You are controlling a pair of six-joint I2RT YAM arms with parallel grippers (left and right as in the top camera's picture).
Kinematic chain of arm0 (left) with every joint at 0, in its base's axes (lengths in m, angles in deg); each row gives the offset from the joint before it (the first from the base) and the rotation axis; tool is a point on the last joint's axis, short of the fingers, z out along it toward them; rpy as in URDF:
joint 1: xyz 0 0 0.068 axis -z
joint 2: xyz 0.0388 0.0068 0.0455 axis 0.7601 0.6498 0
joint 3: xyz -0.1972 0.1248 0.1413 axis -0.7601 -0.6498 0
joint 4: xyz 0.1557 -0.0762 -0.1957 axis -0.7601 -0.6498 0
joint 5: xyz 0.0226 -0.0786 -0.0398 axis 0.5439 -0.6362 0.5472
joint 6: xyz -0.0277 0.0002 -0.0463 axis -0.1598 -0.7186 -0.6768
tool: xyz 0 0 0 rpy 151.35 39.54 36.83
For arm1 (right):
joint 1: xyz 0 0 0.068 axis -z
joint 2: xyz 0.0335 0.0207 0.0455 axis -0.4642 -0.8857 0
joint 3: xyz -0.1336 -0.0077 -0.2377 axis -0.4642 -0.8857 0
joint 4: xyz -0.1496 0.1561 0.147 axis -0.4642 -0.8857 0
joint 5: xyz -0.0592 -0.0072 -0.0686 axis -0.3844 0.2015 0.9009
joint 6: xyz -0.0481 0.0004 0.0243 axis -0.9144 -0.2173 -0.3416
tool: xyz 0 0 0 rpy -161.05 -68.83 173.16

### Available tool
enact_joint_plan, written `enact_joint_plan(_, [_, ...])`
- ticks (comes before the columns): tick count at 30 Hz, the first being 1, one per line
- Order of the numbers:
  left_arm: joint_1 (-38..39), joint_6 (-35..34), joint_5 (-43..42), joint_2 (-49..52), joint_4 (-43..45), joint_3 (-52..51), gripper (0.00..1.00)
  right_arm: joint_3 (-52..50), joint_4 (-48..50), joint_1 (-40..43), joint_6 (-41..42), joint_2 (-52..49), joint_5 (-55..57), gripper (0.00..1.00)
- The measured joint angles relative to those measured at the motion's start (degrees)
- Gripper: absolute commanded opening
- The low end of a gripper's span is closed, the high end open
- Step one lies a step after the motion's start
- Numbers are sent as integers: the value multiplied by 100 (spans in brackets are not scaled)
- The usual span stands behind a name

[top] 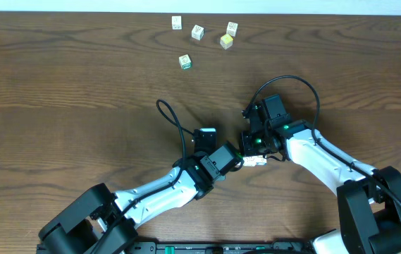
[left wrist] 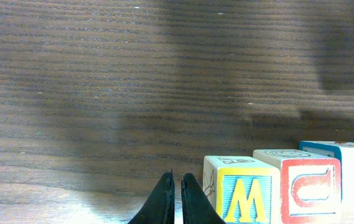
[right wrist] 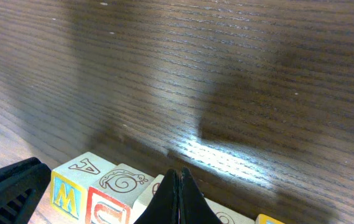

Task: Lift 5 blocks

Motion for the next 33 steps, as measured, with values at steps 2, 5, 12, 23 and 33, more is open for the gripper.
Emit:
enact_joint_plan(2, [0,0,0,0,0,0,8,0,-17,0,0,-2,0,1])
enact_joint_plan(5, [0,0,0,0,0,0,7,0,-57,0,0,-2,0,1])
enact_joint_plan(12, [0,2,0,0,0,0,8,0,-96,0,0,-2,0,1])
enact_joint_plan(23, [0,0,0,0,22,0,7,0,-131,0,0,-2,0,1])
enact_joint_plan(33, [0,2,24,0,22,0,7,0,-214,0,0,-2,0,1])
